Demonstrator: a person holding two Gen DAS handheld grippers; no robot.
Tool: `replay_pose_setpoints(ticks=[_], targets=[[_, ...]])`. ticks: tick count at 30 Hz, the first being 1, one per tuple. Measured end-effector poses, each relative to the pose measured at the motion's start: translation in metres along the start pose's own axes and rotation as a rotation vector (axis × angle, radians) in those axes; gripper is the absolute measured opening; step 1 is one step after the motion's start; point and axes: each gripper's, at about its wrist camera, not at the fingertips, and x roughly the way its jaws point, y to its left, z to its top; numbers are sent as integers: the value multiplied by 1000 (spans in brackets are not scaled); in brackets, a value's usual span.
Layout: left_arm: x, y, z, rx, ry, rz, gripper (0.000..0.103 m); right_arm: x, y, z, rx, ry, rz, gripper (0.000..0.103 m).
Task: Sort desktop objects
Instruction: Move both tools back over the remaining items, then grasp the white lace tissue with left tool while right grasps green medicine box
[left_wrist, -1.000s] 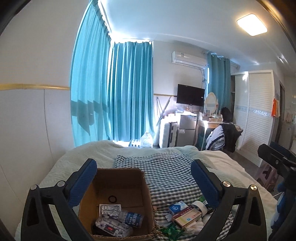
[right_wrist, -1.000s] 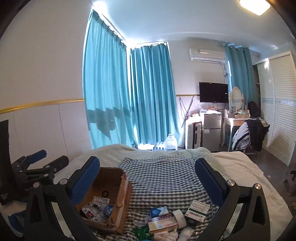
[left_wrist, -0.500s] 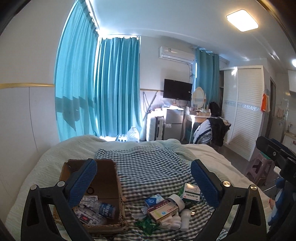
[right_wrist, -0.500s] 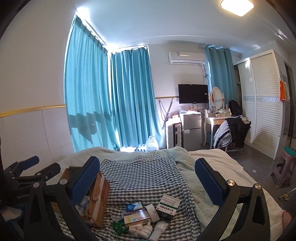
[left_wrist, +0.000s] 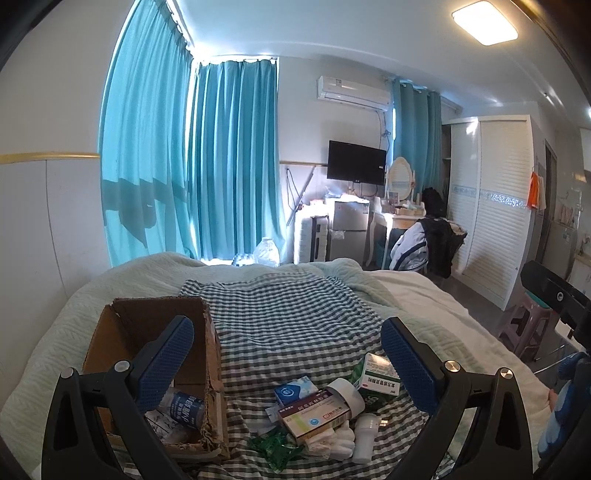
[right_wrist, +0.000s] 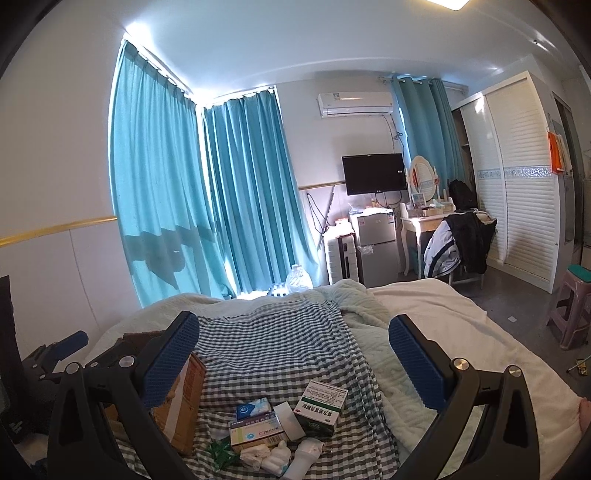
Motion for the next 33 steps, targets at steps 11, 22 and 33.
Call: replay_pose_setpoints(ticks=[11,22,33], targets=[[51,-9,-31,39,78,22,102,58,-18,-26,35,88,-2,103],[111,-12,-99,7,280,-48,94,134,-39,-83,40,255,-51,103],[153,-22,-166,47,476,-80,72,200,-54,-137,117,404,-93,103]])
